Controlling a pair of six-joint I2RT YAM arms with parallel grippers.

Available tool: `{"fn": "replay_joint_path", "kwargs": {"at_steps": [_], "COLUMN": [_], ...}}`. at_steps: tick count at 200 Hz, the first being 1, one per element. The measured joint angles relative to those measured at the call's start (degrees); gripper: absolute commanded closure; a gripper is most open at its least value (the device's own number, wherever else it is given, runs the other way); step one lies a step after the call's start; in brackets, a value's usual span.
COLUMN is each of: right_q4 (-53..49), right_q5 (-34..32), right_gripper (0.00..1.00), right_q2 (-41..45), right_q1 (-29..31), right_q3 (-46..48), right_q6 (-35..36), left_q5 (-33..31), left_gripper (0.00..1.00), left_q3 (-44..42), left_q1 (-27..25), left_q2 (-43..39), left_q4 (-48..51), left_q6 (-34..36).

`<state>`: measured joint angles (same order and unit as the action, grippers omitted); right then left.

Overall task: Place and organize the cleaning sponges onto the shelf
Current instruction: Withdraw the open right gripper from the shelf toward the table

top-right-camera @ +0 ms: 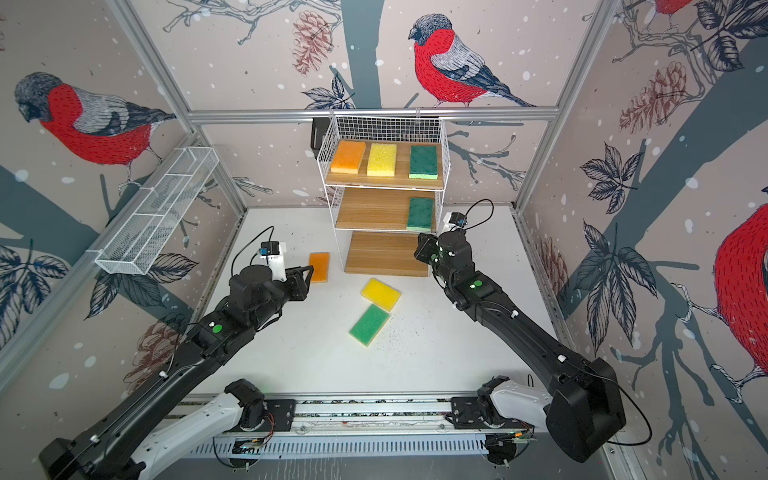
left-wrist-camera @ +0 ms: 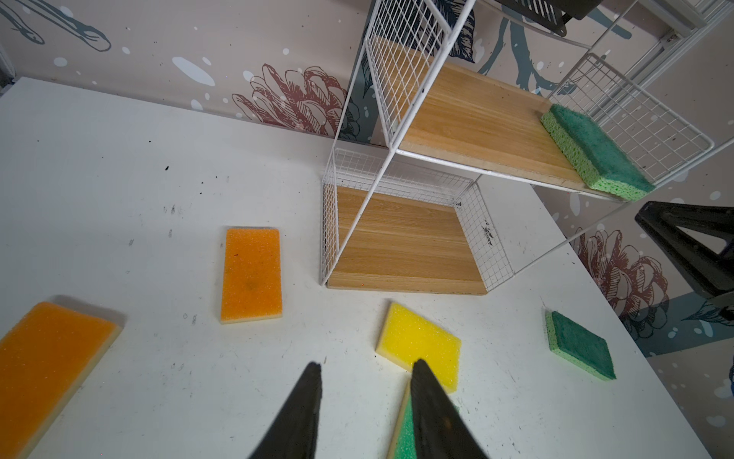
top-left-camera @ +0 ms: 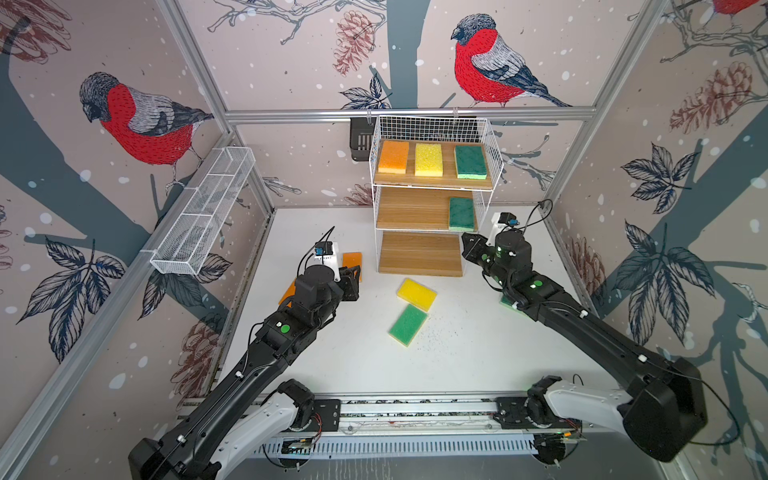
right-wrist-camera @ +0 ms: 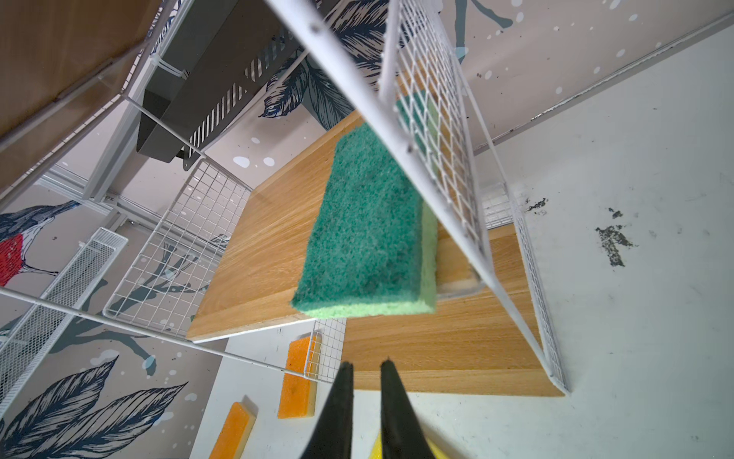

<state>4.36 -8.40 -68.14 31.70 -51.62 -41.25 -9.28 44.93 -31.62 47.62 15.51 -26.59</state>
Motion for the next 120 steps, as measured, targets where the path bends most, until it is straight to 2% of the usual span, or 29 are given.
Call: {"fn": "replay_joint_path", "kwargs": {"at_steps": [120], "right_q4": [5.6], "right_q5": [-0.8], "right_gripper": [0.84], "right_q2": [-1.5], "right_q1": [-1.7], "right_q3": [0.9], "right_q6": [-1.1], "left_q5": [0.0], "left_gripper": [0.61], "left_q3": [0.0], "left_q1": [0.0], "left_q2": [0.4], "left_q4": [-0.2], "left_q6": [-0.1]}}
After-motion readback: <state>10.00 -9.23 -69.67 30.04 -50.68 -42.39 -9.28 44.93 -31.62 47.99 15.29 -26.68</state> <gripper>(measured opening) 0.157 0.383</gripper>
